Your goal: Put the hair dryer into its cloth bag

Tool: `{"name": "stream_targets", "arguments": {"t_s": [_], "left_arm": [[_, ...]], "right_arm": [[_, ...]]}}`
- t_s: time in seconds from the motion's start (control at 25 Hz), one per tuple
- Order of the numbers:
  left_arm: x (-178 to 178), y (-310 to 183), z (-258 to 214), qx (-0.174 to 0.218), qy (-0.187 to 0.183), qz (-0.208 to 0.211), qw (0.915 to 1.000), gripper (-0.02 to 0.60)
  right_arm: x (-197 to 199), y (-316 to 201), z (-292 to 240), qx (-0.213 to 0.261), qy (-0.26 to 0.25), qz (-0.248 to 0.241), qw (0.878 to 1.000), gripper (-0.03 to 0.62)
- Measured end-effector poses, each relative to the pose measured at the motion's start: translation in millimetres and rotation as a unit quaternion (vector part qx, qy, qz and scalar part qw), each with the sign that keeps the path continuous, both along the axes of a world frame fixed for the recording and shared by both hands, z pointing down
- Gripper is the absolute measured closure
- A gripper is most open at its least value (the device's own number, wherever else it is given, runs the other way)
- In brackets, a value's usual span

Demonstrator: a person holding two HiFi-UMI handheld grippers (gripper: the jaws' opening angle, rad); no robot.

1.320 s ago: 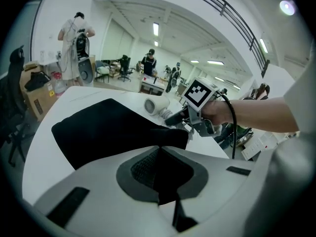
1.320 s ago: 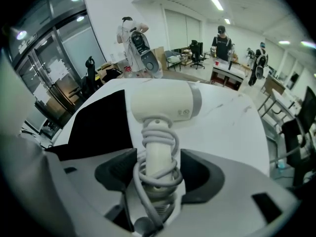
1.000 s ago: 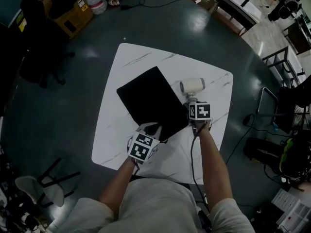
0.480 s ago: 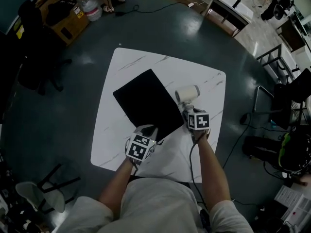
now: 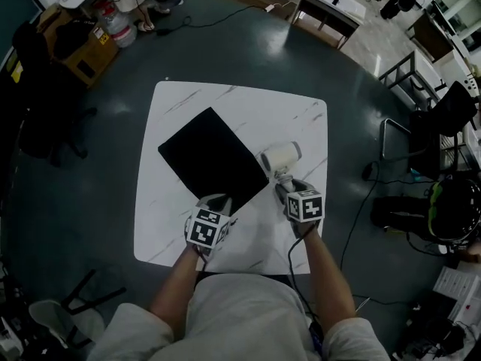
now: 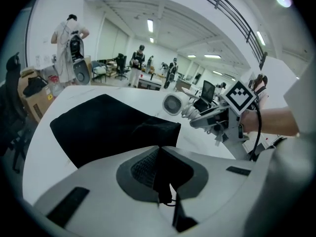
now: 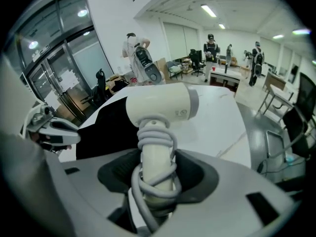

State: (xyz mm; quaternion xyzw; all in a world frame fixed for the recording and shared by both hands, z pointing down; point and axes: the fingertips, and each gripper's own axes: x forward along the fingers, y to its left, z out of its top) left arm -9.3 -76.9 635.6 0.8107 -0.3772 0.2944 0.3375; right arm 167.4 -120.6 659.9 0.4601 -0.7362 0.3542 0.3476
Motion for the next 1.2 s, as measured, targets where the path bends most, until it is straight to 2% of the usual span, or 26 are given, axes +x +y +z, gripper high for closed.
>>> {"name": "stream_targets", "arguments": {"t_s": [0.4,0.56,0.84,1.2], "left_arm": [[1,7,3,0.024,-0.030,0.013,0.9992,0.565],[4,15,4,0.032,-0.028,0.012,0.9990,0.565],[8,24,-1,0.043,-0.033,0.025,0.9982,0.565],[12,28,-6,0.047,-0.027,0.029,0.9981,0.565]], "right_arm": [[12,103,-25,0.004,-0.005,-0.059,0.998,0.364],[9,138,-19,-0.005,-0.003,-0.076,0.997,0.364],[-12,167,-10,-0.020,-0.006,-0.098,0.995,0.364],[-34,172,-1,-0.036,-0.003,-0.136,0.990,0.364]]}}
